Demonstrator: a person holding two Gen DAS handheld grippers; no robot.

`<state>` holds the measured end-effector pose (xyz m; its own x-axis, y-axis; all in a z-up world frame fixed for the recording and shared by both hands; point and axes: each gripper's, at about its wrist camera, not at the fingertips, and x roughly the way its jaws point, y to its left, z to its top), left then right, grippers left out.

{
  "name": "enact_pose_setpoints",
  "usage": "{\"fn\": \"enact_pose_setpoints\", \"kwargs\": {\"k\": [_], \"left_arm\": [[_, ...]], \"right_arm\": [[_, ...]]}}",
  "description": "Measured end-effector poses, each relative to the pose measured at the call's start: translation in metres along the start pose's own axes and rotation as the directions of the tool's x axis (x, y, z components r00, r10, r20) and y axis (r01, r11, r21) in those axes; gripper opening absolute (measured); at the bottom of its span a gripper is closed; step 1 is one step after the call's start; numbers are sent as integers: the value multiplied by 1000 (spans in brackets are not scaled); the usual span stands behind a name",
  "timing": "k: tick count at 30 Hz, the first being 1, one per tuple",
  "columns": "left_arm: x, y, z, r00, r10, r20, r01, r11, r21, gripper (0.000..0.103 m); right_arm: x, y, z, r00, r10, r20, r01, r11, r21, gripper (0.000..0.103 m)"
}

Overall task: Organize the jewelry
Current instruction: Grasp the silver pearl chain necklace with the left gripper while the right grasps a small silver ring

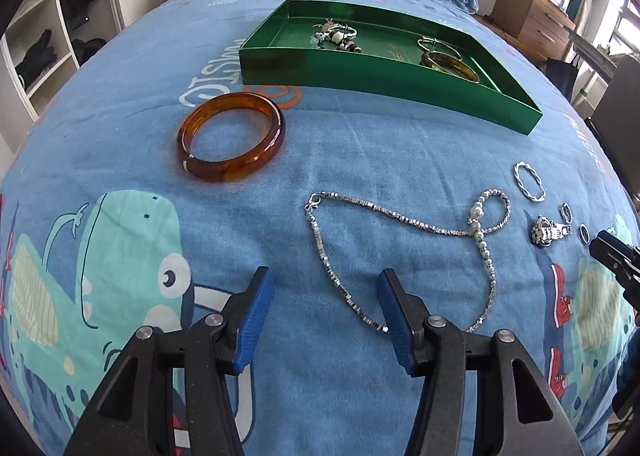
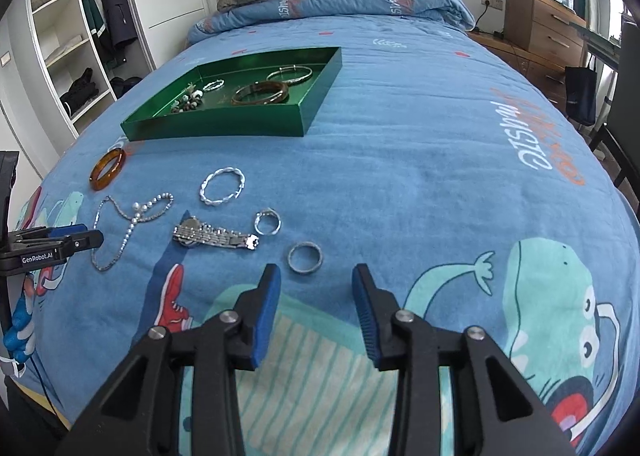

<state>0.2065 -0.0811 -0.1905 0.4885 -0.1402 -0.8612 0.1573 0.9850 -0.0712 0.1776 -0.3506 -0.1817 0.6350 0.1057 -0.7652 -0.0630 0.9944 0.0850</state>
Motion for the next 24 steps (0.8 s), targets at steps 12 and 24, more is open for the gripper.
{"fn": "enact_pose_setpoints", "kwargs": {"k": [12,24], "left_arm": [[-2,-23,5,1000,-26,11,26,999,35,2],[-66,-17,13,988,-20,153,11,998,56,2]], "right_arm": [[20,4,1,1000,14,-5,-14,998,-58,19],[-28,-15,-2,997,3,80,-1,1000,-22,19]]}}
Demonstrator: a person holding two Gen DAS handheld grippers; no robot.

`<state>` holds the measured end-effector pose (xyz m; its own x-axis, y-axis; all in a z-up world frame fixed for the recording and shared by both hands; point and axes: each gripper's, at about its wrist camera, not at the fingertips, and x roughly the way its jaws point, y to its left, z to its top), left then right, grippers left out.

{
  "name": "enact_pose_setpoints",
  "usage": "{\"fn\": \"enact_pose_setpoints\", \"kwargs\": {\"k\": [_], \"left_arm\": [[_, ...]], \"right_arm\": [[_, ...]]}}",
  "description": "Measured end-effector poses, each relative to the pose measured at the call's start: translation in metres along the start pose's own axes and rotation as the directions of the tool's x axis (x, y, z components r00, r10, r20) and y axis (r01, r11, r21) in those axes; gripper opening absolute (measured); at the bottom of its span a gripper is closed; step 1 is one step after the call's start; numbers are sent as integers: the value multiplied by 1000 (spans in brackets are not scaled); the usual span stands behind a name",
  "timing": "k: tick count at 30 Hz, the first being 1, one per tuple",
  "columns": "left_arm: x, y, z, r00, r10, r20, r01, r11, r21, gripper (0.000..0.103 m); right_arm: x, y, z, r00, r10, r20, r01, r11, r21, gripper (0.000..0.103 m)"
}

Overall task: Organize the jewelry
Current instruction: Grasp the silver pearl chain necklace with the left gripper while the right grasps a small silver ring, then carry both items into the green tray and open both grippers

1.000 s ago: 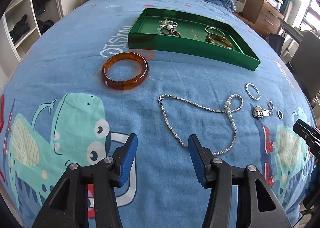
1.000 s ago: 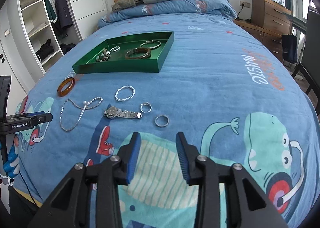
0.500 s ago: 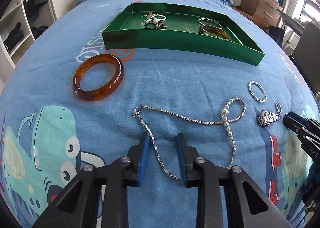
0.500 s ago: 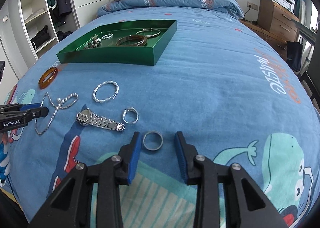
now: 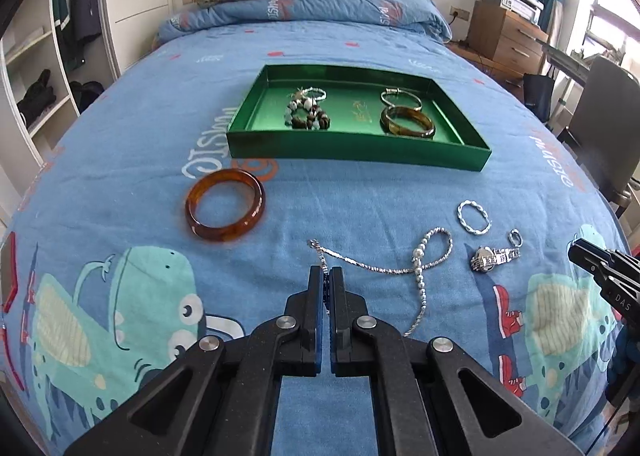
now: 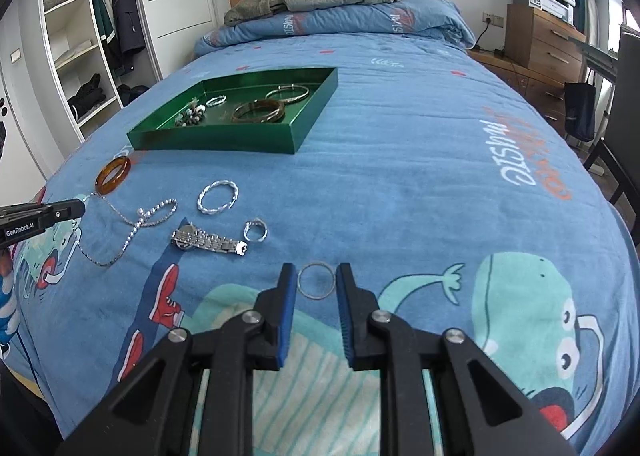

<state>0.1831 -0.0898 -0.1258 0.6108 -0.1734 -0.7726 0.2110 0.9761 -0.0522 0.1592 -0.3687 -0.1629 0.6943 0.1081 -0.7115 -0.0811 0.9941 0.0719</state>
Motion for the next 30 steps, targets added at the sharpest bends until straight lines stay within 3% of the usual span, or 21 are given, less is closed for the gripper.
{"fn": "enact_pose_setpoints", "kwargs": {"k": [15,30], "left_arm": [[-75,0,79,980,-46,193,41,999,31,2],[-96,-9,170,937,-59,344,33,996,80,2]], "right_arm": [[-37,4,38,994,18,109,-16,1000,-24,19],[-35,15,115,979,38,202,-23,997,-75,19]]}}
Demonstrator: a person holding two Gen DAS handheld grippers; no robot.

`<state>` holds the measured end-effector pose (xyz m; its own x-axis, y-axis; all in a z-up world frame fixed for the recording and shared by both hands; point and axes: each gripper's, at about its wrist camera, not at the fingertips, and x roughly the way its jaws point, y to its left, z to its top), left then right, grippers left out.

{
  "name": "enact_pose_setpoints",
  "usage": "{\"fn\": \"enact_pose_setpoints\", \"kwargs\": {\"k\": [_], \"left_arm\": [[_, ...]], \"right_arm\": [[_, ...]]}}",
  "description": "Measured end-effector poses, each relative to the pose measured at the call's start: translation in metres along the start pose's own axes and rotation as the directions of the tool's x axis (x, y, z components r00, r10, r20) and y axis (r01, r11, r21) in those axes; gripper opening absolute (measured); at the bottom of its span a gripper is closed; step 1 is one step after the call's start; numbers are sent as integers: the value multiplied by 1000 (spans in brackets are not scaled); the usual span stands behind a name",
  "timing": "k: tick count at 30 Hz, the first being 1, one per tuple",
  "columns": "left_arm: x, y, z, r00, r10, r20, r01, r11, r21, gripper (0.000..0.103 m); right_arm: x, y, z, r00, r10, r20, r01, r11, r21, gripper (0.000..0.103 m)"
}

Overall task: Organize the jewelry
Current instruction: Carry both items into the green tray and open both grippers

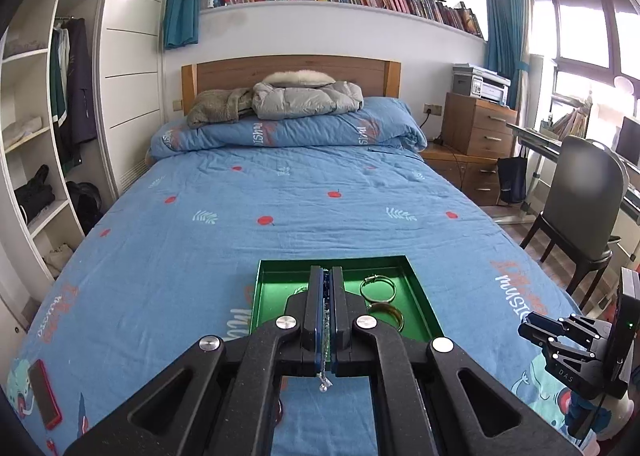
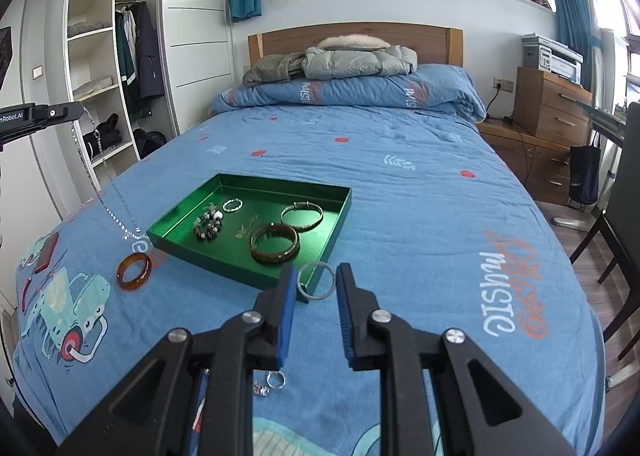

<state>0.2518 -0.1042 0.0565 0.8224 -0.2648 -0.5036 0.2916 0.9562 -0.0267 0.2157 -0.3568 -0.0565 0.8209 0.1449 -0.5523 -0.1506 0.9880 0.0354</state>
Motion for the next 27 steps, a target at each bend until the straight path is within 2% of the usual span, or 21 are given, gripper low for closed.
{"fn": "enact_pose_setpoints", "kwargs": {"k": [4,9,16,19,22,27], "left_arm": [[25,-6,13,1000,-11,-6,11,1000,16,2],[75,-15,18,999,-1,-55,3,999,37,2],[141,-3,-1,988,78,-135,-73,996,45,2],[167,13,-23,972,96,-213,-93,995,22,2],[187,25,-50,949,129,-289,-124,992,35,2],[212,41,-82,907,130,-400,-135,991,14,4]], "right_arm": [[15,4,21,1000,14,8,-14,1000,-8,19],[53,16,36,999,44,-19,-44,999,-12,19],[127,30,31,991,61,-118,-62,998,-5,19],[159,35,21,981,63,-185,-64,998,3,19],[183,41,5,967,47,-249,-49,999,-3,19],[195,43,-6,954,26,-299,-21,1000,20,20]]}}
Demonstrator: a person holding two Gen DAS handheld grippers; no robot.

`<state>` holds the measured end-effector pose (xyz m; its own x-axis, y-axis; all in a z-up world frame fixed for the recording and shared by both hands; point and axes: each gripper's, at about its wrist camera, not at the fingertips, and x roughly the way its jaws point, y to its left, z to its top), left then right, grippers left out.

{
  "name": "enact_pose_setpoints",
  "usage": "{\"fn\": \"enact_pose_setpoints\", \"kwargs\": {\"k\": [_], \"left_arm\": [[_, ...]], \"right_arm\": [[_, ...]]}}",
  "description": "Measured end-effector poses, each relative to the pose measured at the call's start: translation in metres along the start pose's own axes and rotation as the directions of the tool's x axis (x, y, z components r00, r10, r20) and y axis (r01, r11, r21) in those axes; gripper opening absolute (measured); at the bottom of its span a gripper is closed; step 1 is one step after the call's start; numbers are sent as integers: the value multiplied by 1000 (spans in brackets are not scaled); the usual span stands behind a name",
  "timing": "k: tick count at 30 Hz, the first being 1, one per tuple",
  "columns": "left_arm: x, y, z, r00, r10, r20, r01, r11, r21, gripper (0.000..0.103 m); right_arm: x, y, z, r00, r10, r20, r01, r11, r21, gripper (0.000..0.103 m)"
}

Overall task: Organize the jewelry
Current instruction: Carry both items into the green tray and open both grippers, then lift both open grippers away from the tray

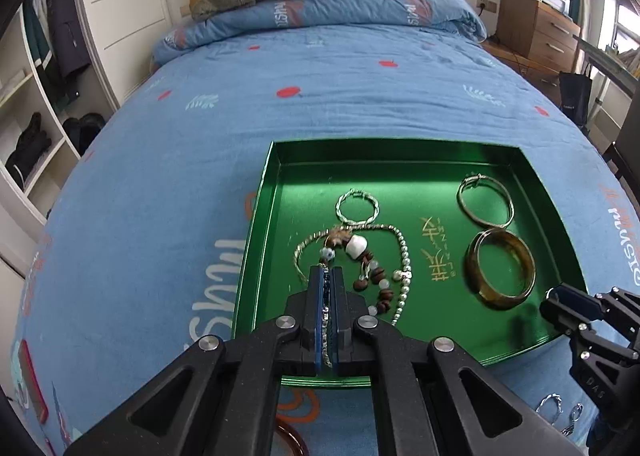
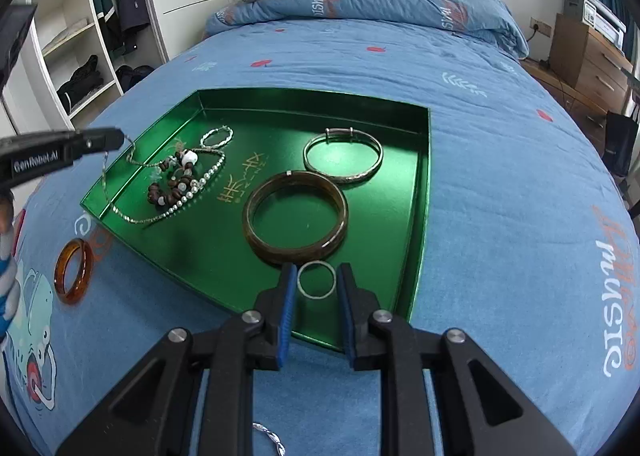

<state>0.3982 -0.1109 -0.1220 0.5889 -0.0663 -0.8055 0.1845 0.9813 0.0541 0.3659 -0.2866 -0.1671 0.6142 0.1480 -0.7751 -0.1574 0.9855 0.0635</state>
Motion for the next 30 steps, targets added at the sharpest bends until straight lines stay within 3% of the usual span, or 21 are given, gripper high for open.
{"fn": "enact_pose_setpoints", "kwargs": {"k": [4,5,13,20,30], "left_arm": [[5,9,-6,1000,-14,-27,13,1000,-25,40],[1,11,-6,1000,-14,-19,13,1000,-28,42],[-76,24,-16,995,-19,102,24,999,-49,45],[-152,10,-67,979,30,202,-23,999,-41,48],[-227,-3,-141,961,38,275,-41,999,8,51]], "right_arm": [[-5,-4,2,1000,-26,-17,26,1000,15,20],[-10,-5,1,1000,-26,-12,26,999,21,20],[-84,-3,-4,994,-50,100,44,997,56,25],[-156,17,-32,981,-59,186,46,996,70,31],[-240,52,-82,962,-74,261,47,993,109,39]]}}
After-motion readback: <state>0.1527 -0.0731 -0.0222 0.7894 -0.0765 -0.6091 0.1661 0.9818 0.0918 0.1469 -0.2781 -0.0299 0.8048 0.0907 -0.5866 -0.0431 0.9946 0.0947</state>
